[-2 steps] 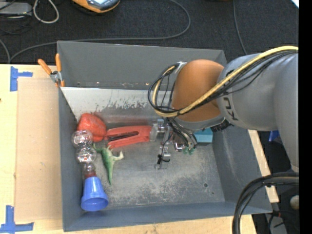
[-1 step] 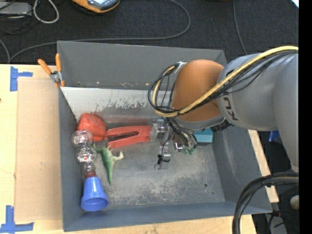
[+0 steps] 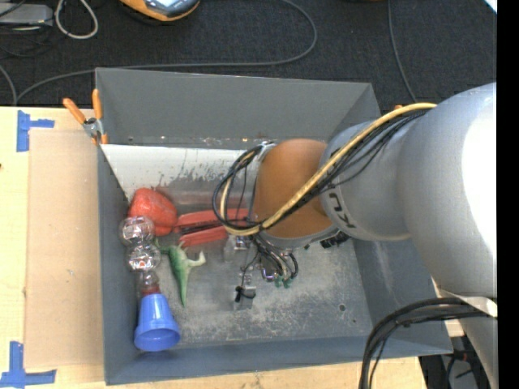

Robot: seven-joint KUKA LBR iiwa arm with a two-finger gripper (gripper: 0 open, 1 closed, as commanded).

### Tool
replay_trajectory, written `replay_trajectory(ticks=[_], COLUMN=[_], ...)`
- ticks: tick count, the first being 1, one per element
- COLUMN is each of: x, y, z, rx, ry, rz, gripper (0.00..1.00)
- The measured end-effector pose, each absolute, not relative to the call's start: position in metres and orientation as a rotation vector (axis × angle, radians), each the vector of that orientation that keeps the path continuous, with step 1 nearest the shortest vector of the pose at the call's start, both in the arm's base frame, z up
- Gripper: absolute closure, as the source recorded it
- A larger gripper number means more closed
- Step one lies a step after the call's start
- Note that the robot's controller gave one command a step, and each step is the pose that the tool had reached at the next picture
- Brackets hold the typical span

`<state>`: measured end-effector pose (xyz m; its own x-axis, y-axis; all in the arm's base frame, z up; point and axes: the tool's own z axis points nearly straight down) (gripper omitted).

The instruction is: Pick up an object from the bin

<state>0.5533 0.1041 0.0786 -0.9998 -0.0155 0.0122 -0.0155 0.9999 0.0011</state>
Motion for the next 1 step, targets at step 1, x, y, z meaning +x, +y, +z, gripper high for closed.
replay_trajectory(ticks=[1], x=[0.5635], y=[0.1242], z=[0.0731], rx=[-0.024], ry=[-3.146], rz=[0.0], gripper=[1.0])
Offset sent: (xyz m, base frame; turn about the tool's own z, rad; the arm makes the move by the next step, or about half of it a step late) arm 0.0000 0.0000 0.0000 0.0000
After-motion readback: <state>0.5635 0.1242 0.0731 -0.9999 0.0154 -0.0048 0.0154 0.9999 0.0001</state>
